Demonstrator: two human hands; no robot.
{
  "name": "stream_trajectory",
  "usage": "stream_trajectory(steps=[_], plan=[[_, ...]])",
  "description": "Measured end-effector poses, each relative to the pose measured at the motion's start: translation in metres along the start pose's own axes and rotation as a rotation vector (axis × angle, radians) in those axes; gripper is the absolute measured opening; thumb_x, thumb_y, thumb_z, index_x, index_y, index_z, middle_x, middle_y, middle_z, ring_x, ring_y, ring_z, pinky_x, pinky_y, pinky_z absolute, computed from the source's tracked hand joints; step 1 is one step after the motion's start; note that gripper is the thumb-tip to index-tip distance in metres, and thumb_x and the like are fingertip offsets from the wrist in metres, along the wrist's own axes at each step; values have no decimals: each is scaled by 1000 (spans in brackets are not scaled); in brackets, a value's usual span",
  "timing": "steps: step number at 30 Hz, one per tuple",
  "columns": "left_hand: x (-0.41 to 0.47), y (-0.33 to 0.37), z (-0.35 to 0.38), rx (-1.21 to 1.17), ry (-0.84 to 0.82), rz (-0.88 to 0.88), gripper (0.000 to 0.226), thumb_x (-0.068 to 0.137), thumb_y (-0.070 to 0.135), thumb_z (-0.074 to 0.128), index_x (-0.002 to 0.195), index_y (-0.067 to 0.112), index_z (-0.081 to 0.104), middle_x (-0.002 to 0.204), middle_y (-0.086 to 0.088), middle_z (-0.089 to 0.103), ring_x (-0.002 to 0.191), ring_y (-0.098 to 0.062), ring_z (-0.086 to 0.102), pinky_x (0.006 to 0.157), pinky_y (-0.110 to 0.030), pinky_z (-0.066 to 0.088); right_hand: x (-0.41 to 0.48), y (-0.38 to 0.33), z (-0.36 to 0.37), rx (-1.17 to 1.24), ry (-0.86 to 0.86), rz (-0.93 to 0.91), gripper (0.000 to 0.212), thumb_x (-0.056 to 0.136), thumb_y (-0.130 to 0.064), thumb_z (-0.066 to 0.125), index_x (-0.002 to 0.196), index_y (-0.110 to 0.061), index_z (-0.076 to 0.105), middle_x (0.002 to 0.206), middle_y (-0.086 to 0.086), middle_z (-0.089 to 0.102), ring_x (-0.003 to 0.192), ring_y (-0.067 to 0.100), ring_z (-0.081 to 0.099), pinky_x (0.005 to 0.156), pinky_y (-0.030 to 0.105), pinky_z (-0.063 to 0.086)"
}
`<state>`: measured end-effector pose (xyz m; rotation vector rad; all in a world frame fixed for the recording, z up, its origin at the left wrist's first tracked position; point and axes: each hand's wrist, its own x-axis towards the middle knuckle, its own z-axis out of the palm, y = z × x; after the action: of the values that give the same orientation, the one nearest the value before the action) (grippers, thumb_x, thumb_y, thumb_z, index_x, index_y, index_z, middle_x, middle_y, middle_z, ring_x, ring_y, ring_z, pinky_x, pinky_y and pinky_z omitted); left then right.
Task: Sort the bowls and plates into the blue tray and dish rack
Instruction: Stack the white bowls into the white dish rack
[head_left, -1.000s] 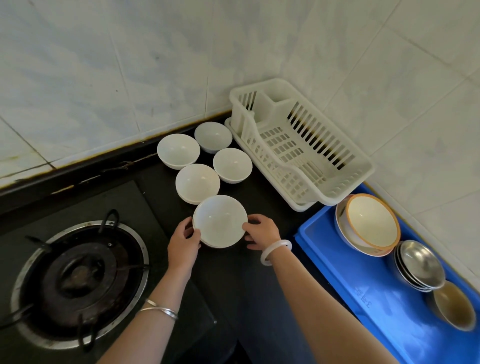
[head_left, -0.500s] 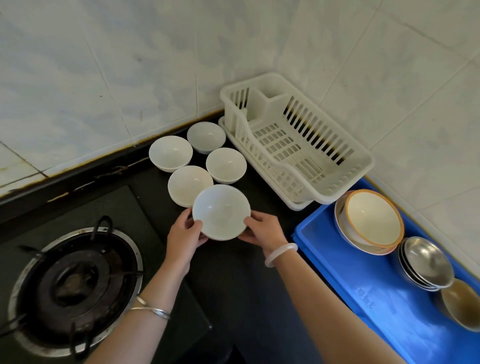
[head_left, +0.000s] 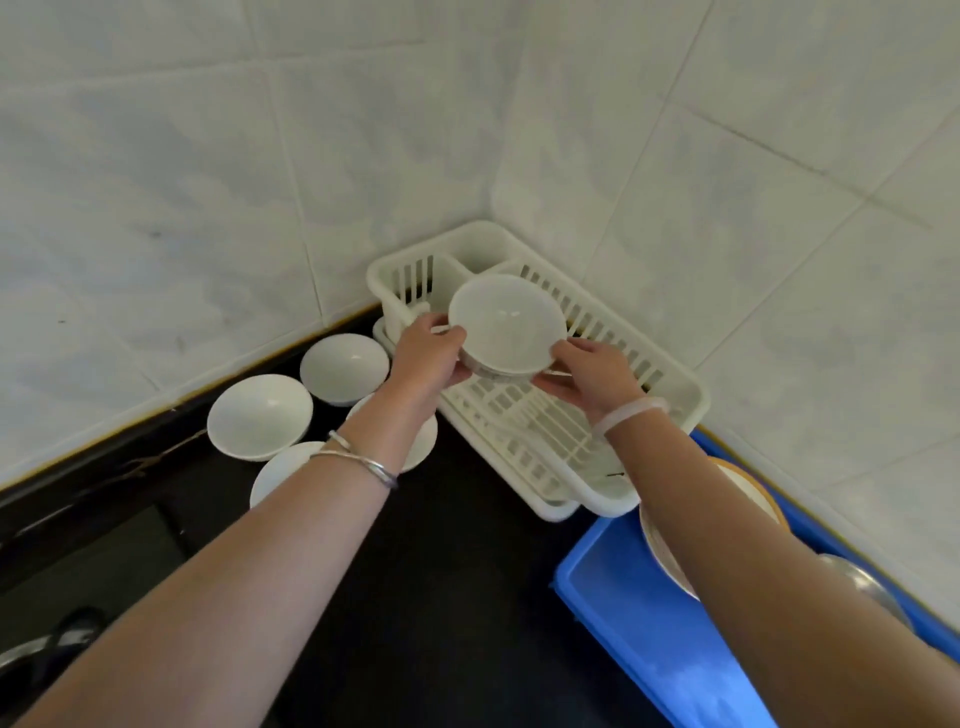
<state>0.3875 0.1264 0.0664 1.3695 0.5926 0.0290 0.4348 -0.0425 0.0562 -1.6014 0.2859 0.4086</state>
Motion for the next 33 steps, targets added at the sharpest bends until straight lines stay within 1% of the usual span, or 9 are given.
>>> stream_trajectory(steps=[7,9,12,15,19,24,27,30,33], plan=[[74,-9,34,62,-32,-111,39,94,9,45,133,7,45,128,-15,50,99,-27,54,70,-35,53,73,6,2,56,63,136,9,91,-3,51,90,0,60,83,12,62,70,22,64,54,30,59],[90,-16,38,73,-42,-146,40,94,7,43,134,6,44,131,-18,50,98,-27,52,71,-36,53,89,10,4,32,79,162,14,92,-2,50,101,2,59,88,14,61,73,23,63,63,33,56],[108,-24,46,96,-50,-191,39,93,2,40,132,2,45,130,-22,50,106,-35,54,86,-47,52,105,13,5,32,96,181,12,92,2,48,98,2,58,101,18,58,91,30,60,74,38,53],[123,-31,54,130,-15,-226,38,91,-4,39,128,0,48,116,-19,53,98,-32,52,92,-50,50,118,13,7,3,121,184,15,92,3,46,100,2,59,102,18,57,104,36,58,74,37,52],[134,-39,58,128,7,-262,38,91,-5,37,126,3,51,113,-16,53,97,-31,52,88,-45,50,129,16,9,-10,117,176,26,94,-1,47,116,4,58,99,15,57,93,32,57,57,31,52],[142,-49,58,107,37,-244,36,92,-4,39,125,1,53,102,-12,52,71,-23,52,81,-44,52,140,22,10,3,117,183,30,95,-4,47,123,4,54,101,14,55,96,33,57,67,34,51],[142,-50,60,121,36,-198,36,93,-1,42,127,1,51,107,-18,54,86,-28,53,89,-45,50,146,24,8,9,126,164,31,96,-5,45,125,4,53,106,16,56,103,35,57,72,36,51],[142,-51,60,107,33,-170,35,93,1,43,127,0,52,123,-21,55,90,-27,52,88,-41,50,148,28,7,33,136,137,27,97,-9,46,118,3,56,102,14,56,102,35,56,80,40,52],[142,-54,61,97,46,-142,36,93,2,45,128,1,51,126,-19,55,87,-26,54,85,-39,51,148,32,7,88,152,133,16,96,-16,47,87,-8,58,85,6,56,80,24,57,86,44,53]])
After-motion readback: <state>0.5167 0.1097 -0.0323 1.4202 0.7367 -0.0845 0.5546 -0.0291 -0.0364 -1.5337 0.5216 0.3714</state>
